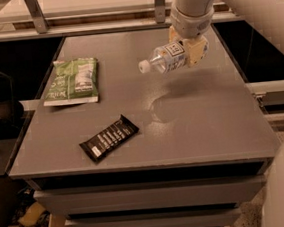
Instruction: Move blue plastic bottle near green jalapeno chip bag
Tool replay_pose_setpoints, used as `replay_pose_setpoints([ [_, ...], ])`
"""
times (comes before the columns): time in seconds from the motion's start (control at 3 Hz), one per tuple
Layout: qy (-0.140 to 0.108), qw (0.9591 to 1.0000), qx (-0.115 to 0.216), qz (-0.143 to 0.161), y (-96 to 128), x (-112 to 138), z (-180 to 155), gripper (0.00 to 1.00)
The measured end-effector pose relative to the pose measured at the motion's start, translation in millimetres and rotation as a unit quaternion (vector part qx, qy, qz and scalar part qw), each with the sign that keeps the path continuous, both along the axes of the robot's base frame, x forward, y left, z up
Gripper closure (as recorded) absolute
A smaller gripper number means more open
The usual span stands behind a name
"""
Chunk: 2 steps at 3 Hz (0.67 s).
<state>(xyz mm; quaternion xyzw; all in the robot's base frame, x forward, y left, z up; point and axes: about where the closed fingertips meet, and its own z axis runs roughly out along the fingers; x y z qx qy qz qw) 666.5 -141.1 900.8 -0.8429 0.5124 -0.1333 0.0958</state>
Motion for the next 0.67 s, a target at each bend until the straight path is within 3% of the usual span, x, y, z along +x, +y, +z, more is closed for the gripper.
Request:
replay_pose_setpoints([
  [0.67,0.004,0.9972,-0.003,0.075,51,10,1,1.00],
])
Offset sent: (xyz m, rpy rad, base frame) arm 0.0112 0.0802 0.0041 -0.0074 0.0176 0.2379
